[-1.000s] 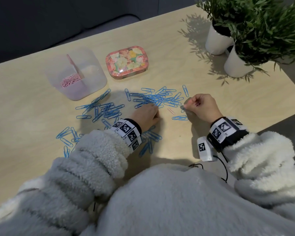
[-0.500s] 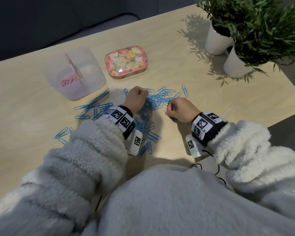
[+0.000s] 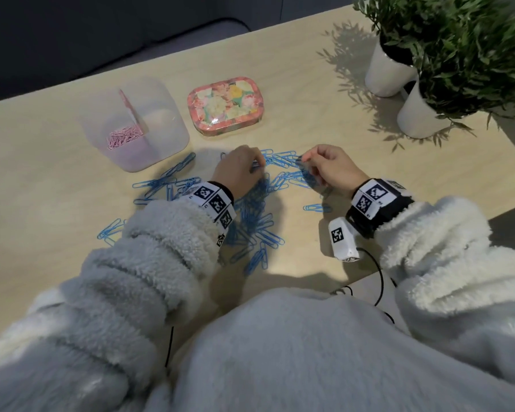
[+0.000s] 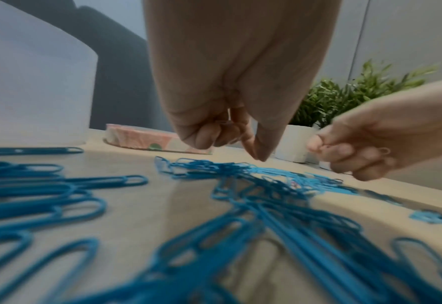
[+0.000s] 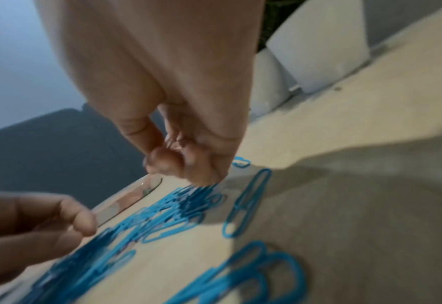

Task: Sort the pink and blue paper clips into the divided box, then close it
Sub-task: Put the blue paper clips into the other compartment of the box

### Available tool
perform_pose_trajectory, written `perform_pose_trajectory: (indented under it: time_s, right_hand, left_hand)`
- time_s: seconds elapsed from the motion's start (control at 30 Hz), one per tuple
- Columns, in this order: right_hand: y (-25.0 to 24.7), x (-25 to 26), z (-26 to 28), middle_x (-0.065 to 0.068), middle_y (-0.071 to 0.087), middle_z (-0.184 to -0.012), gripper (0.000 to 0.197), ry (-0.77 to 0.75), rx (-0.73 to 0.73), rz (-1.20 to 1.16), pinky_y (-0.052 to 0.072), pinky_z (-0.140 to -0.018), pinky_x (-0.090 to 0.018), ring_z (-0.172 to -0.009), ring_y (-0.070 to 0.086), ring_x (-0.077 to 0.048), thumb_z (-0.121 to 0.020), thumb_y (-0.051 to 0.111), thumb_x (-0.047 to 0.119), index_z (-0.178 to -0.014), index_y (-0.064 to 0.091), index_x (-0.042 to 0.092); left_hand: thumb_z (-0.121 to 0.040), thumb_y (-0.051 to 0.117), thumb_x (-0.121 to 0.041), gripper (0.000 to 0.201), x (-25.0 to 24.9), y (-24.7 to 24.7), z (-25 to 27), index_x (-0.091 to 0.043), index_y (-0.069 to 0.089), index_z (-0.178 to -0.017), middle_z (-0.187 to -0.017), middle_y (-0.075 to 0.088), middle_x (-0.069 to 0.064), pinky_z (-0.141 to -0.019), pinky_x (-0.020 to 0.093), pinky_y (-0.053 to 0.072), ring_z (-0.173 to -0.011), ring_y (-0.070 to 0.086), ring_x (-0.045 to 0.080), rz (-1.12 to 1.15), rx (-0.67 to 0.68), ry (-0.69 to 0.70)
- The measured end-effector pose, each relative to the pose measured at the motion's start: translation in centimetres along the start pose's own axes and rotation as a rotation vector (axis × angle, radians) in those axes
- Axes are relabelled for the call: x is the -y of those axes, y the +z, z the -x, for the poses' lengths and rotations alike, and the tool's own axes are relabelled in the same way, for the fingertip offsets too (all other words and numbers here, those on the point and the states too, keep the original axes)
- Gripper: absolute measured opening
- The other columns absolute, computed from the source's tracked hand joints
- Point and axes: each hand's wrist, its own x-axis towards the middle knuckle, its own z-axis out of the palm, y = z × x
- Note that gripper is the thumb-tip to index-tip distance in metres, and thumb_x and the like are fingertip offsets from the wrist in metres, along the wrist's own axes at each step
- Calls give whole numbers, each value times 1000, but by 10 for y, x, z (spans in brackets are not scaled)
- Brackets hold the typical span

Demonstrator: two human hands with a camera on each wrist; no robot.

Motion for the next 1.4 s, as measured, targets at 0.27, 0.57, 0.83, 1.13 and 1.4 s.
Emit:
perform_pose_trajectory:
  time_s: [0.27,0.57,0.83,1.13,1.4]
  right_hand:
    - [3,-9,-10,5,45,-53,16,-126,174,564,34,-58,-26,-47,41,-6,-78,69,9,-72,56,18]
    - [-25,-5,-8,-4,58,-72,12,-169,-21,521,38,-68,-23,-68,51,-11,-77,64,4,-75,65,15]
    - [26,9,-13,-3,62,-71,9,-199,200,721,45,-71,-30,-71,56,-19,-74,73,20,-72,65,19]
    - [33,20,-10,-2,45,-54,26,-200,335,656,34,-54,-28,-49,39,-11,-84,55,13,-59,47,15]
    - [71,106,-32,-5,56,-46,24,44,255,-97,22,-33,-10,-31,36,-10,-84,40,5,-61,46,9]
  left_hand:
    - [-82,61,-16,11,-9,17,10,-13,61,-93,-87,51,0,-75,29,38,-83,51,20,-43,151,68]
    - [-81,64,-17,9,7,-4,22,-11,65,-87,-64,38,-10,-64,27,30,-66,42,16,-25,118,33]
    - [-89,51,-24,17,9,-34,30,-11,58,-96,-59,44,-6,-56,28,32,-59,44,18,51,-50,-109]
    - [-80,26,-15,33,85,-140,39,-18,51,-102,-79,50,15,-83,46,53,-76,57,37,234,-584,-284]
    - [-92,35,-9,34,105,-149,43,-9,48,-124,-96,62,9,-81,28,49,-76,59,22,151,-498,-371]
